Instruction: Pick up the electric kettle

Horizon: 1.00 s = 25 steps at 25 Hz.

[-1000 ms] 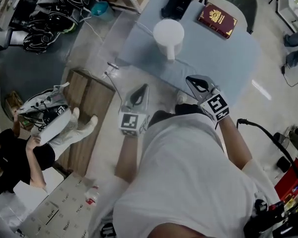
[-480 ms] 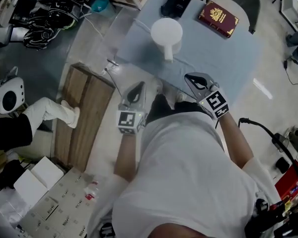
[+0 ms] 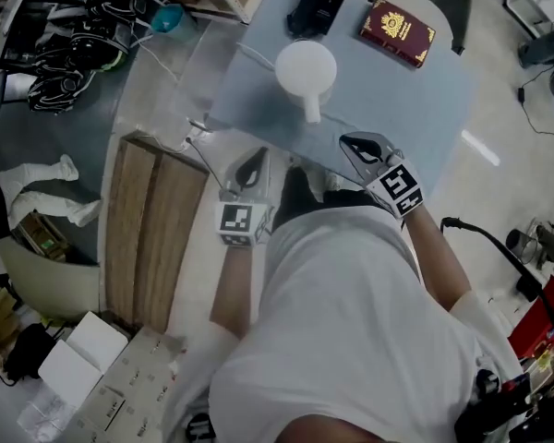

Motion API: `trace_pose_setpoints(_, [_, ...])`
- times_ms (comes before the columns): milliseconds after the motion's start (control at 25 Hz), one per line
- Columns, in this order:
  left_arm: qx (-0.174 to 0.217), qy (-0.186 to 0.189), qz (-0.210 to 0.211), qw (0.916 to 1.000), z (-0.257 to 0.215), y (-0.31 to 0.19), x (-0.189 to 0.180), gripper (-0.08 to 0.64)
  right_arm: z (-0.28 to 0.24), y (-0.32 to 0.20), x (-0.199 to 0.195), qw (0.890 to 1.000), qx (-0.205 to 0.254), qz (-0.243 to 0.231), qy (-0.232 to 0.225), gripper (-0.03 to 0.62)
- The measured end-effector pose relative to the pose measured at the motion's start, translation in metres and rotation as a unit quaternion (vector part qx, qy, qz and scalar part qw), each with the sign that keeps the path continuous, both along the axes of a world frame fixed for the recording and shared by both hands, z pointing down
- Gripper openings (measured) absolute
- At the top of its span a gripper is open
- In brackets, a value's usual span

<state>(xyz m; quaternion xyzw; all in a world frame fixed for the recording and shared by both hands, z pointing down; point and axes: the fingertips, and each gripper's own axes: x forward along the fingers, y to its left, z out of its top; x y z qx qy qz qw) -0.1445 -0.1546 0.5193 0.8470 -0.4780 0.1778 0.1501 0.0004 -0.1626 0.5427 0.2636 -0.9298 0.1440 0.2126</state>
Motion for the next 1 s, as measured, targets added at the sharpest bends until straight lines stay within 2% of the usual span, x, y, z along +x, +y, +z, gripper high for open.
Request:
trace_pose_setpoints(440, [-0.015,0.006,0.023,0.9996,0.015,-0.031,-0.005,0.003,0.029,-0.027,-0.014,0.999,-0.027,0.002,0.018,0.028])
trace_pose_setpoints(880, [-0.045,0.005,0.023,0.9987,0.039,-0.046,-0.016,0.003,0.053,-0.044,-0.031,0.998,-0.049,-0.025,0.032,0.108])
trace_pose_setpoints(1000, [-0.036,0.007,0.024,0.9990,0.034,-0.053,-0.017,0.003,0.058,-0.046,-0.040,0.997,-0.051,-0.043,0.040,0.140])
